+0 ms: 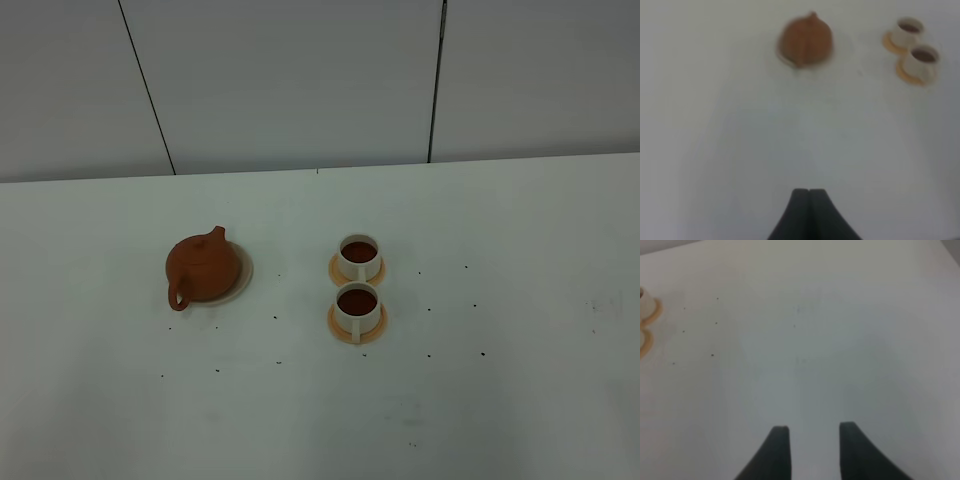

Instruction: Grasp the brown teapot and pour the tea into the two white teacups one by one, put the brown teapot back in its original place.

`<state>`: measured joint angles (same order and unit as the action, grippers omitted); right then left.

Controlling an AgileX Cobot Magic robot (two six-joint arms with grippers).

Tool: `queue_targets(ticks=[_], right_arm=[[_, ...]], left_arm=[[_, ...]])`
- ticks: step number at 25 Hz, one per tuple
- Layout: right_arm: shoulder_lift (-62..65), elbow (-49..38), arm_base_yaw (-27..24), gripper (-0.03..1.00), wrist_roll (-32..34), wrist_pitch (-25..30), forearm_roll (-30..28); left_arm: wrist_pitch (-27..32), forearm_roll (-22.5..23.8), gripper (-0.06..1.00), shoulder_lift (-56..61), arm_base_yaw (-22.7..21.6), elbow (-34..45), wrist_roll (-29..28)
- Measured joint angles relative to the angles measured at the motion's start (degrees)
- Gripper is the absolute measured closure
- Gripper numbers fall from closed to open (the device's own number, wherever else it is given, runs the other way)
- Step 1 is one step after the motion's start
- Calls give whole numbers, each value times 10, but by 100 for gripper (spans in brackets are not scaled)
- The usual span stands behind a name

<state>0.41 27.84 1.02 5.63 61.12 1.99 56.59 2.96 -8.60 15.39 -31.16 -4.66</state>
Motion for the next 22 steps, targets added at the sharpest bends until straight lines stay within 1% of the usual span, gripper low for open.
queue_targets(ticks=[3, 4, 5, 7, 9, 11, 13, 22], right_arm=[[0, 0, 0, 73, 0, 0, 0], [0, 0, 0, 73, 0, 0, 0], [0, 0, 0, 73, 0, 0, 0], [0, 0, 0, 73, 0, 0, 0], [0, 0, 0, 73, 0, 0, 0], [0, 0, 0, 73, 0, 0, 0], [0, 0, 0, 73, 0, 0, 0], [0, 0, 0, 73, 0, 0, 0]], left_arm=[[-9, -38, 93, 2, 0, 3, 65], [-5, -44, 93, 2, 0, 4, 88], [7, -45, 92, 2, 0, 4, 106], [40, -46, 92, 2, 0, 4, 122], [54, -56, 92, 2, 0, 5, 121], [43, -82, 92, 2, 0, 14, 115], [38, -97, 92, 2, 0, 19, 111], [35, -102, 92, 2, 0, 22, 109]])
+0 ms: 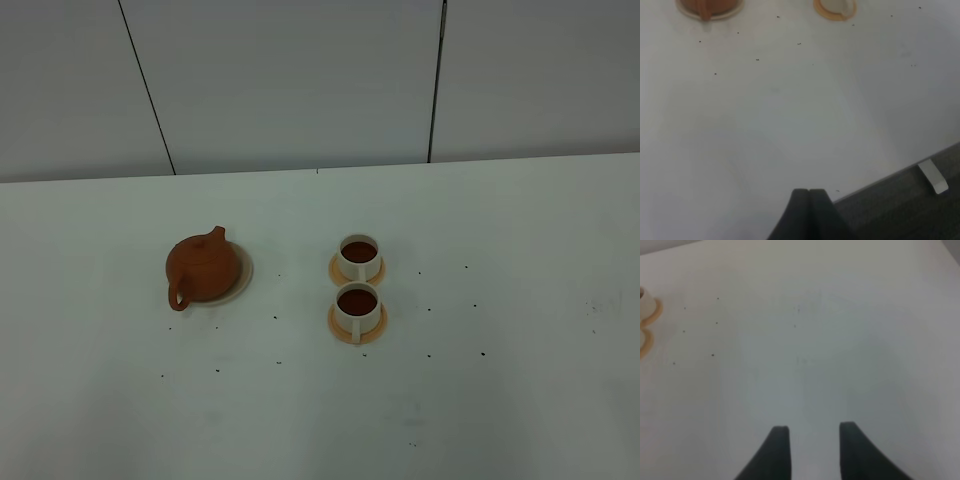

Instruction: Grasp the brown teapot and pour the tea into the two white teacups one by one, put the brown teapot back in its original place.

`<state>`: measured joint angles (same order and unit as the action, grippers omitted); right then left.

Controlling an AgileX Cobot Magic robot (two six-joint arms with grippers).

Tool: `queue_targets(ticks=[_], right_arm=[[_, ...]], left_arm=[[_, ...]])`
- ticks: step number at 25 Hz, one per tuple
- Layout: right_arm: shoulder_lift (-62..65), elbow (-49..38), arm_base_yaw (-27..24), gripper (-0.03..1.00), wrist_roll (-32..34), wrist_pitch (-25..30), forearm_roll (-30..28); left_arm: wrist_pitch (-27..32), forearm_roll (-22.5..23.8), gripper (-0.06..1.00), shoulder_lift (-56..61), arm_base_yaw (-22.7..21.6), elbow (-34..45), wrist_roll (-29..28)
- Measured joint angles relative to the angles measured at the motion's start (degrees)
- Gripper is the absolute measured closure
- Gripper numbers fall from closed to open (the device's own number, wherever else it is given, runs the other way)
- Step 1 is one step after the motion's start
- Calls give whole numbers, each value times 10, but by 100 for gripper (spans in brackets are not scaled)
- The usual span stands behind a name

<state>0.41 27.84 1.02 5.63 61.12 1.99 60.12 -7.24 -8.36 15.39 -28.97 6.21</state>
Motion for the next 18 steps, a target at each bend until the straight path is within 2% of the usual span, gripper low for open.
queue_targets(ticks=[11, 14, 18], right_arm=[[0, 0, 0, 73, 0, 0, 0], [0, 0, 0, 73, 0, 0, 0], [0, 0, 0, 73, 0, 0, 0]], left_arm=[[-1, 5, 92, 0, -4, 0, -1], [-1, 13, 91, 0, -36, 0, -1], [-1, 16, 91, 0, -107, 0, -1]])
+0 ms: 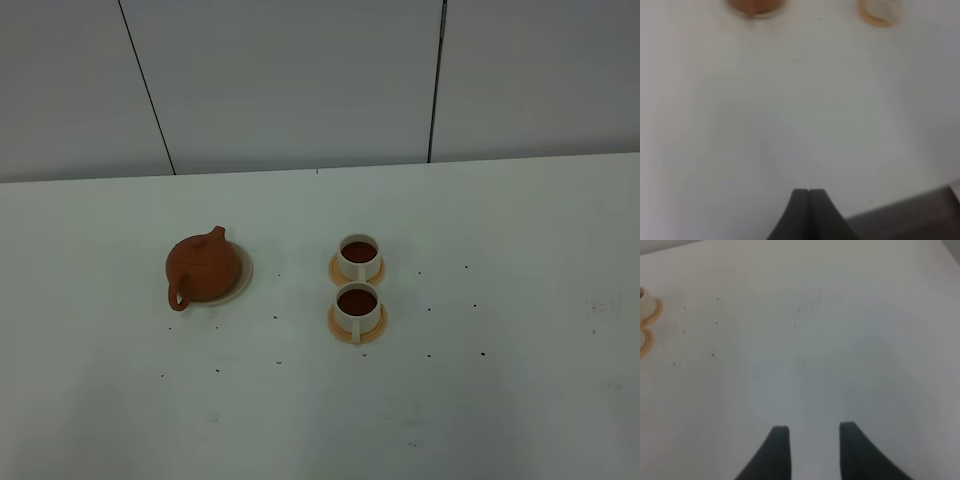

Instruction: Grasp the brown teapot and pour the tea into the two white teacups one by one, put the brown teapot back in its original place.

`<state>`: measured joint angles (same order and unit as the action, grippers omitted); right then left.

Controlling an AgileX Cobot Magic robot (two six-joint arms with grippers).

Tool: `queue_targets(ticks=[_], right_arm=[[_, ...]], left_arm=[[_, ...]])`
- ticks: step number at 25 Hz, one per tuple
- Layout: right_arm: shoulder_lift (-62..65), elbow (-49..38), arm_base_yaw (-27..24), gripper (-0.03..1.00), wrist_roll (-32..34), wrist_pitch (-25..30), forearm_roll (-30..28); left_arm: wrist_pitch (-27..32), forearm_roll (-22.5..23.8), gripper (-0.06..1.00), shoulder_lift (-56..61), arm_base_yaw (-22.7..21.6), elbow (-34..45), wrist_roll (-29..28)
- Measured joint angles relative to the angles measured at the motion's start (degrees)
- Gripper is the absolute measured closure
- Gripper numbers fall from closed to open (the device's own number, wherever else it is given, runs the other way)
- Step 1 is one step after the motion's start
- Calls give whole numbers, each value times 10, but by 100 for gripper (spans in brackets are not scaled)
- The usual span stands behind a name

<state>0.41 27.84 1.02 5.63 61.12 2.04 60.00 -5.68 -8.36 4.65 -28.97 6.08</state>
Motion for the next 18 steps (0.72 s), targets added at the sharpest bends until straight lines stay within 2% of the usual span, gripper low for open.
queue_targets(ticks=[6, 18], right_arm=[[0, 0, 0, 73, 0, 0, 0], [0, 0, 0, 73, 0, 0, 0]], left_arm=[[0, 1, 91, 0, -108, 0, 0], [0, 2, 91, 0, -116, 0, 0]])
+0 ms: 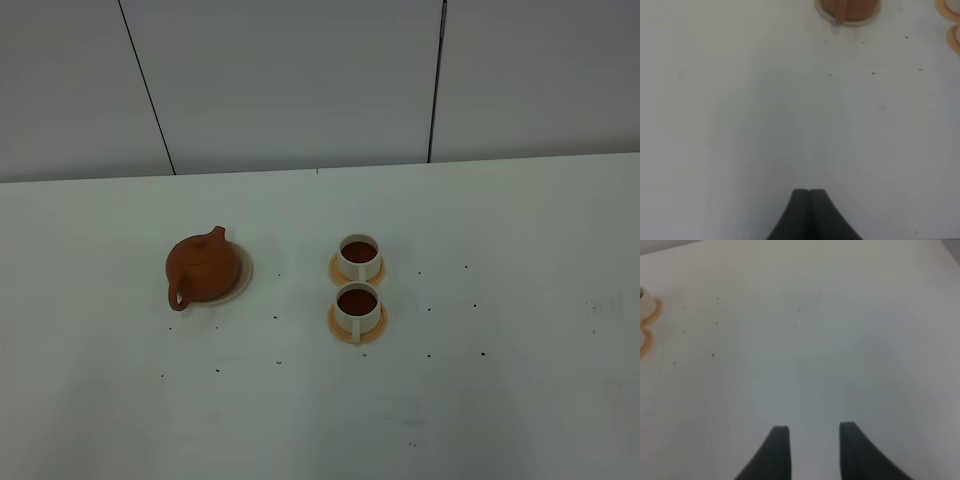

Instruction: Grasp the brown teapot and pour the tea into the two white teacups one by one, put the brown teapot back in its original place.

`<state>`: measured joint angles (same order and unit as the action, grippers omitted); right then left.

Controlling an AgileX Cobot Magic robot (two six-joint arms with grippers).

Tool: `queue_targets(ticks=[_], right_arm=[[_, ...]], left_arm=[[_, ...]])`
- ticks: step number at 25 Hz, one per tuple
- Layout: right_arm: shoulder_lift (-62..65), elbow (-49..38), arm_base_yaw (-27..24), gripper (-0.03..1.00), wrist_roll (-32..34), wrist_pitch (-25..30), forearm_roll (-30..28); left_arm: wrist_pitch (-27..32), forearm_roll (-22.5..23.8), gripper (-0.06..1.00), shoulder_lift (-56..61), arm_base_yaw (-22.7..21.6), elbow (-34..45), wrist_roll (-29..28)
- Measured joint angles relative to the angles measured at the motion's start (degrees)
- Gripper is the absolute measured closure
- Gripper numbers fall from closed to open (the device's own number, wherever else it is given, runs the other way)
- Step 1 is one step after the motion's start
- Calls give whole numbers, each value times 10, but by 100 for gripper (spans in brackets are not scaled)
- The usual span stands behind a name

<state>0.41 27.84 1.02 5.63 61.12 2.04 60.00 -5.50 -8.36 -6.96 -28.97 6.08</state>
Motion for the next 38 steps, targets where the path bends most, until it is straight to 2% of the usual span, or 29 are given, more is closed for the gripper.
queue_targets(ticks=[38], right_arm=[[0, 0, 0, 73, 0, 0, 0]], left_arm=[[0, 0, 89, 0, 0, 0, 0]])
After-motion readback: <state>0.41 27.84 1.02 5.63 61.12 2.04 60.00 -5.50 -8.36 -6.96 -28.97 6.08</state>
